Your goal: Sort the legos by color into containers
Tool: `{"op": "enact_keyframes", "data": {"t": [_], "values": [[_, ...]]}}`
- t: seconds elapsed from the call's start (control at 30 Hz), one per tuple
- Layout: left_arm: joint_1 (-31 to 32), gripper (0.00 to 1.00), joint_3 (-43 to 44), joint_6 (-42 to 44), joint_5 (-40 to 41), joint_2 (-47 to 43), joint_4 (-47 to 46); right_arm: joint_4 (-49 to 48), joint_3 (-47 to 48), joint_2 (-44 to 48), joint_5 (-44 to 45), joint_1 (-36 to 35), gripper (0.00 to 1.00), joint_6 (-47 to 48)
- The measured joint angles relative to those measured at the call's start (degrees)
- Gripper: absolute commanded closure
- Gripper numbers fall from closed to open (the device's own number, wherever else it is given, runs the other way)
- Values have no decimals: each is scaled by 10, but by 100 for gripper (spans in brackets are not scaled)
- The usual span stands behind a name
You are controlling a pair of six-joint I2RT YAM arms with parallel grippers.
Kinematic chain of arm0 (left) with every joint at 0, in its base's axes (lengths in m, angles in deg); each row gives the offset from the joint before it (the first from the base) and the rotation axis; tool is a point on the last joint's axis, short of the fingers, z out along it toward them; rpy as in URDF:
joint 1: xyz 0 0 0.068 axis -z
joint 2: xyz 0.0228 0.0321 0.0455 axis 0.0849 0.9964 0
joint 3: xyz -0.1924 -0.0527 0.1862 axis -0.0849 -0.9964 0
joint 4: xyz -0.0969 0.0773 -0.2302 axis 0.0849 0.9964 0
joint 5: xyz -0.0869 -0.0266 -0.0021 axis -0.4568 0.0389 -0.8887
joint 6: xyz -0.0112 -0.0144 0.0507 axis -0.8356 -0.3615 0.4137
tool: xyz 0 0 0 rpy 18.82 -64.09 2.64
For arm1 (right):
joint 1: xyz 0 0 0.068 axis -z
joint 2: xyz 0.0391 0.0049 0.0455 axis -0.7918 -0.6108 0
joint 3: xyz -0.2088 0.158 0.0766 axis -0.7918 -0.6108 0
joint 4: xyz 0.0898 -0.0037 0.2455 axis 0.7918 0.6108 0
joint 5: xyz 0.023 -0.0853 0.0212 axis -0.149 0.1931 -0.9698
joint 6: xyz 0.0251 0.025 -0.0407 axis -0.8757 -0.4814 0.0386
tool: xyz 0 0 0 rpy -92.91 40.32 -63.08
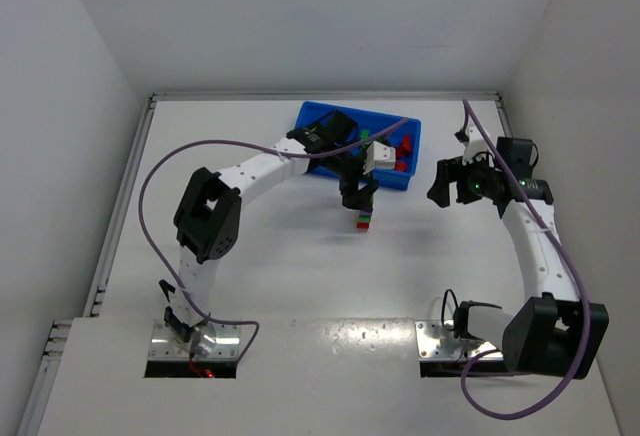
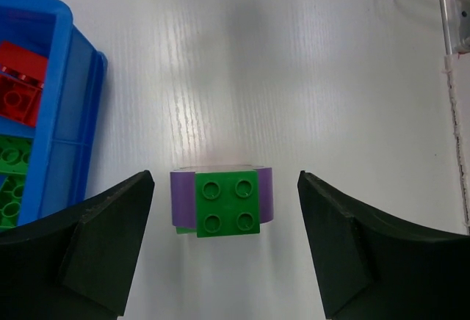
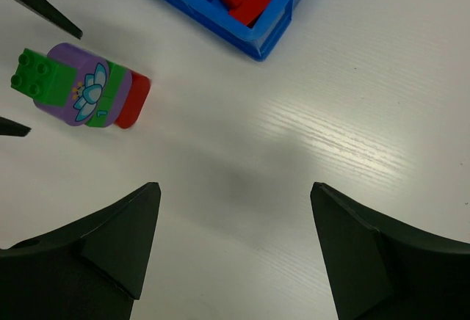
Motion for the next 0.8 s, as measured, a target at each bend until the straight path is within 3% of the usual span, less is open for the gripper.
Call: {"op": "enact_keyframes", "data": {"t": [0.2, 0.23, 0.43, 0.5, 0.67, 0.8], "values": [[-2, 44, 0, 3, 2, 20, 12, 0, 0, 0, -3, 6, 17, 0], [-2, 44, 0, 3, 0, 20, 15, 0, 0, -1, -3, 7, 18, 0], [-4, 74, 11, 6, -3, 20, 13, 0, 0, -13, -12, 7, 21, 0], [-5, 89, 11, 10, -5, 20, 16, 0, 0, -17, -21, 7, 23, 0], [-17, 95, 11, -7, -46, 20, 21, 5, 0, -20, -96, 6, 21, 0], [-59, 95, -6, -141, -133, 17, -78, -14, -10, -20, -193, -6, 13, -29]]}}
